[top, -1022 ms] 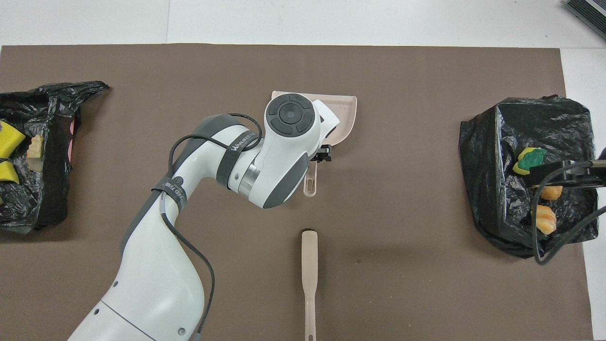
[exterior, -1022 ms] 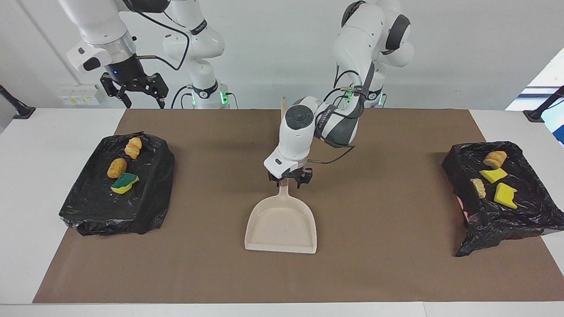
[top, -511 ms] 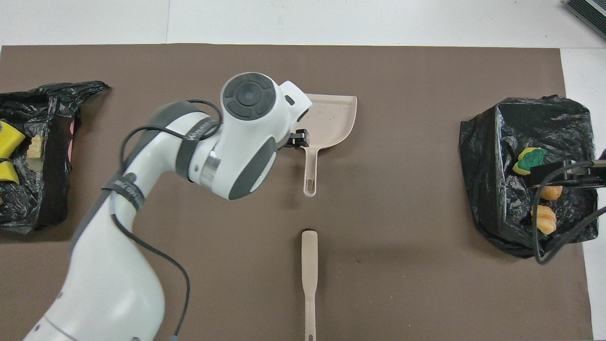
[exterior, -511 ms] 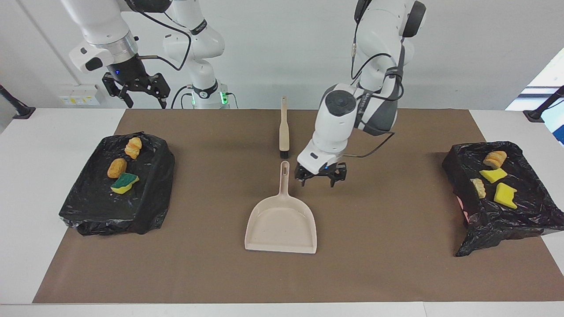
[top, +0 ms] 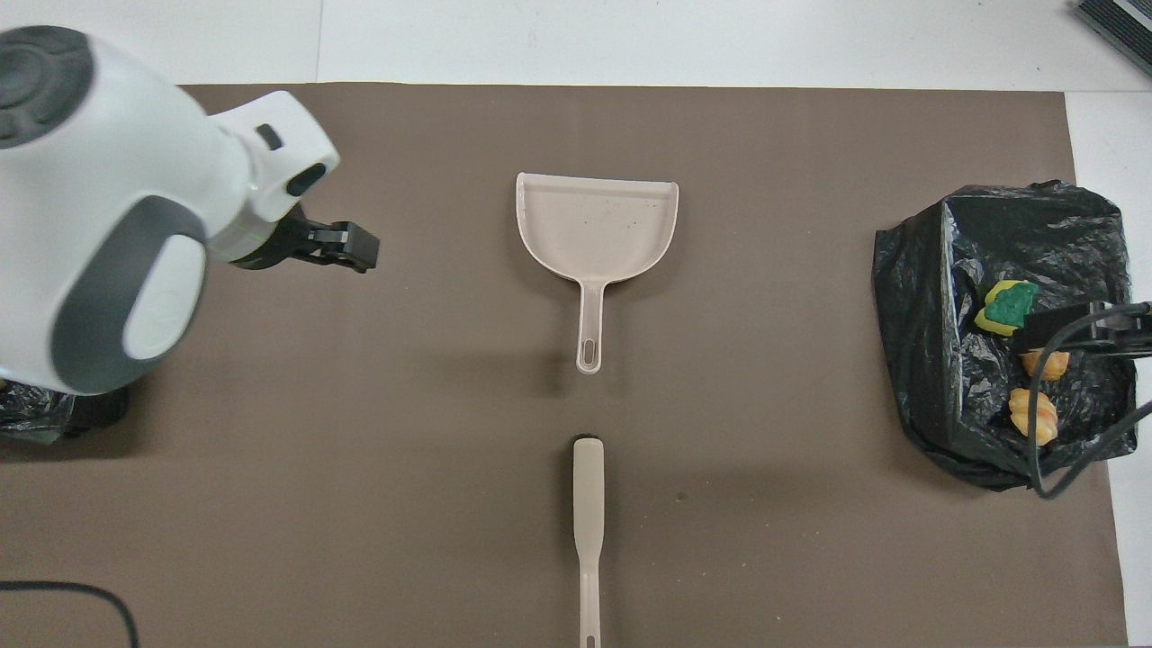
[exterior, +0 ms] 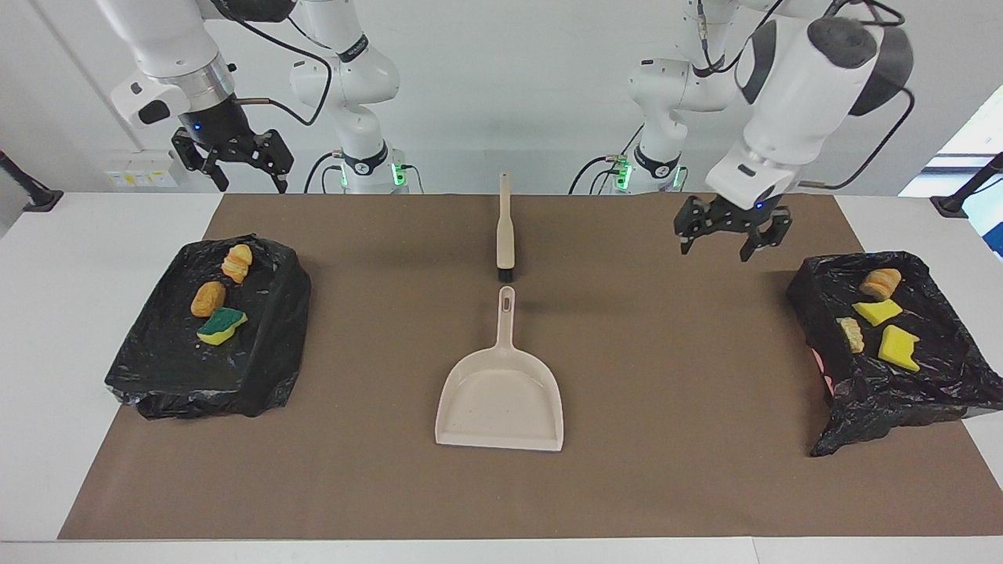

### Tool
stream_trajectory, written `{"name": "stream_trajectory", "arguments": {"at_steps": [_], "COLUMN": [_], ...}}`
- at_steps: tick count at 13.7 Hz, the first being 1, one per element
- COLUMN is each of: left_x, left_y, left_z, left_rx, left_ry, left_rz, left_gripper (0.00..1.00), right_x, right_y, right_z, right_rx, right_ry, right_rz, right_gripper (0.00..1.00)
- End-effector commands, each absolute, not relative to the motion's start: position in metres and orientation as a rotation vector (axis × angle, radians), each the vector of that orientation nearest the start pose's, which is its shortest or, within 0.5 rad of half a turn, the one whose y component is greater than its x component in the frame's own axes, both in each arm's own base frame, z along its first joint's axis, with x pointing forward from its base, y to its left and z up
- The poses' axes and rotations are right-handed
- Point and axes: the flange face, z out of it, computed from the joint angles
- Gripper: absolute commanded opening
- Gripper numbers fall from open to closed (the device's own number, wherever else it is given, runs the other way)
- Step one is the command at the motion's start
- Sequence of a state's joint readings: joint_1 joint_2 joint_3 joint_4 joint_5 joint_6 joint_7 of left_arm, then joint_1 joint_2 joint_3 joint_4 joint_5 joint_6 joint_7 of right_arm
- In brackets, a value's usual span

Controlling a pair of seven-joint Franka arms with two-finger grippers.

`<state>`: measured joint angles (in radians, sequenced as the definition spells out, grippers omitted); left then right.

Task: Sweep and dump trash in bin

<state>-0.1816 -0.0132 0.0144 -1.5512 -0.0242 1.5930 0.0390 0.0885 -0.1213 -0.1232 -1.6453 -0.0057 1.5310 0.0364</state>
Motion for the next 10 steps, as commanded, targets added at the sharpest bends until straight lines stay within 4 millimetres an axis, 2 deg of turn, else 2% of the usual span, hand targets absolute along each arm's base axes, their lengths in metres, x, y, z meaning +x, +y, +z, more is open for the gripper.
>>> {"name": "stream_trajectory", "arguments": {"at_steps": [1,2,3,5,6,8,10], "left_x": [0.523,0.525,0.532,0.540,0.538,0.530,0.527], "left_y": [-0.068,-0.060,-0.049,-0.044,-0.043,-0.040,-0.035], "left_z": [0.670,0.681,0.679,0.687,0.691,0.686,0.685], "left_rx": [-3.138,-3.143,-3.144,-3.134,-3.140,-3.148,-3.152], "left_ry": [0.337,0.317,0.301,0.376,0.384,0.369,0.349], "left_rz": [-0.087,-0.080,-0.025,0.009,-0.014,0.008,-0.002], "left_gripper": [1.00,1.00,1.00,1.00,1.00,1.00,1.00], "right_x": [0.507,0.508,0.510,0.508,0.507,0.509,0.507], "right_y": [-0.024,-0.023,-0.023,-0.024,-0.025,-0.024,-0.012], "right_z": [0.663,0.663,0.663,0.662,0.661,0.663,0.663], "right_rx": [-3.114,-3.129,-3.129,-3.129,-3.129,-3.121,-3.117], "right_ry": [0.095,0.083,0.083,0.086,0.088,0.085,0.053], "right_rz": [-0.006,-0.020,-0.047,-0.044,-0.040,-0.044,-0.030], "right_gripper": [1.00,1.00,1.00,1.00,1.00,1.00,1.00]}}
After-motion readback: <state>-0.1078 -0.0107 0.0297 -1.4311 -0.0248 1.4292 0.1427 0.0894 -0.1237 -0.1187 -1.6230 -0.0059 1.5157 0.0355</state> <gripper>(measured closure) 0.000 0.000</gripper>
